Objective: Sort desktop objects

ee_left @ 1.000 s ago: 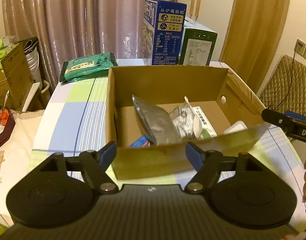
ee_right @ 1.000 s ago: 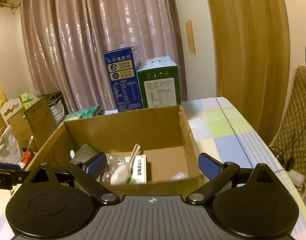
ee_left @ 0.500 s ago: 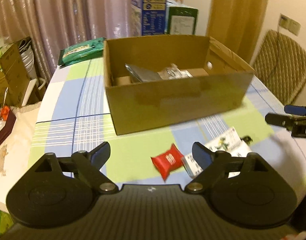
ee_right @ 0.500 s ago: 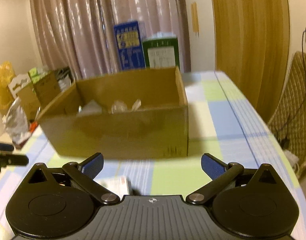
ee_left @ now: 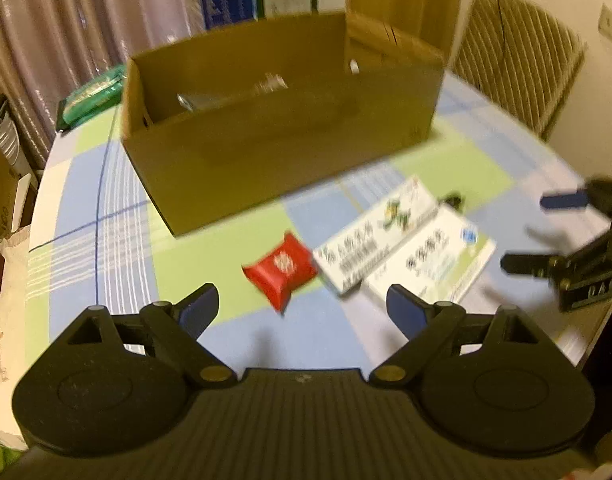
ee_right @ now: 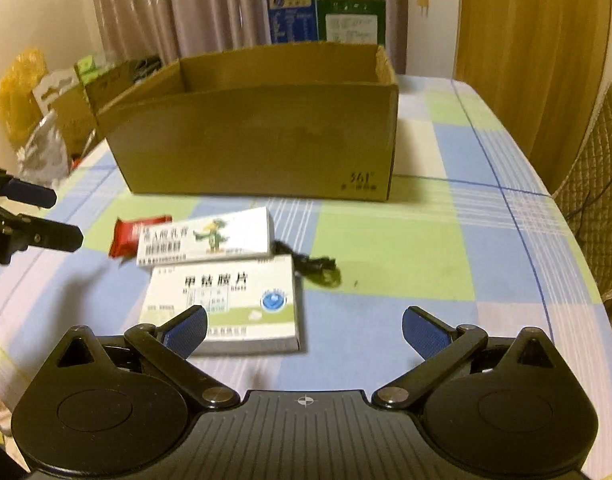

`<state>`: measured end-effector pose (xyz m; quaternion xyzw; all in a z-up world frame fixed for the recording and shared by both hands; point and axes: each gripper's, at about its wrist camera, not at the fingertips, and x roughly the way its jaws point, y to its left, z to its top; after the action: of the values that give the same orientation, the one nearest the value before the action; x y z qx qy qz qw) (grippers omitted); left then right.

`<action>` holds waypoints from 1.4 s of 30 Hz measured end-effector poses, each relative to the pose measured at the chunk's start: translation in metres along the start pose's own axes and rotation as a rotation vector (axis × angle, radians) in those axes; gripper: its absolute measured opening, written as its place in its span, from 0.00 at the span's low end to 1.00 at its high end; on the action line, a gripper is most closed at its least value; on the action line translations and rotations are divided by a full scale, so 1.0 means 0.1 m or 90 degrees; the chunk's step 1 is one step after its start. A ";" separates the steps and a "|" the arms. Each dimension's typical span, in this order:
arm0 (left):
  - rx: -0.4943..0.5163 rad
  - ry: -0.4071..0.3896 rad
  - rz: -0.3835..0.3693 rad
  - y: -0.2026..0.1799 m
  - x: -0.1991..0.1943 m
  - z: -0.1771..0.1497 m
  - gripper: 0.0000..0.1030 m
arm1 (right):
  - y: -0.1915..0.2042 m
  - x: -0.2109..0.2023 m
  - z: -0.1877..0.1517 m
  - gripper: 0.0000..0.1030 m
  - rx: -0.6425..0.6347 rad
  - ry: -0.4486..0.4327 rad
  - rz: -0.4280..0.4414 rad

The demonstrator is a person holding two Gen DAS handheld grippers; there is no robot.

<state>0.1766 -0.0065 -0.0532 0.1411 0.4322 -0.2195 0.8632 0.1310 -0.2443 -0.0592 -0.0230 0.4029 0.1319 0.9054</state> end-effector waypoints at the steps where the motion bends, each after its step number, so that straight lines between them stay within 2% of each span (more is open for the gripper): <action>1: 0.008 0.010 0.005 -0.02 0.03 -0.03 0.86 | 0.02 0.01 0.00 0.98 -0.006 0.005 -0.002; 7: 0.025 0.040 0.016 -0.06 0.19 -0.12 0.86 | 0.06 0.13 -0.03 0.98 -0.035 0.043 -0.040; 13: 0.040 0.037 0.011 -0.14 0.23 -0.09 0.86 | 0.02 0.35 -0.06 0.98 -0.068 0.086 -0.086; 19: 0.041 0.043 -0.004 -0.17 0.31 -0.06 0.86 | -0.09 0.46 0.03 0.98 -0.054 0.073 -0.116; 26: 0.026 0.046 0.010 -0.12 0.40 -0.04 0.86 | -0.16 0.60 0.21 0.98 -0.027 0.045 -0.129; 30: -0.004 0.031 0.030 -0.01 0.40 0.01 0.86 | -0.17 0.48 0.25 0.98 0.012 0.021 -0.106; 34: -0.024 0.022 0.044 0.08 0.39 0.04 0.86 | -0.12 0.29 0.19 0.98 0.050 0.006 -0.049; 38: -0.045 0.019 0.042 0.16 0.37 0.06 0.86 | 0.13 0.26 0.20 0.98 0.008 0.002 -0.022; 42: -0.025 0.030 0.037 0.12 0.43 0.01 0.86 | 0.30 0.36 0.15 0.98 -0.023 0.040 -0.016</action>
<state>0.2063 -0.0078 -0.0867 0.1415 0.4522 -0.1825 0.8615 0.1572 -0.2053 -0.0741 -0.0484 0.4281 0.1272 0.8934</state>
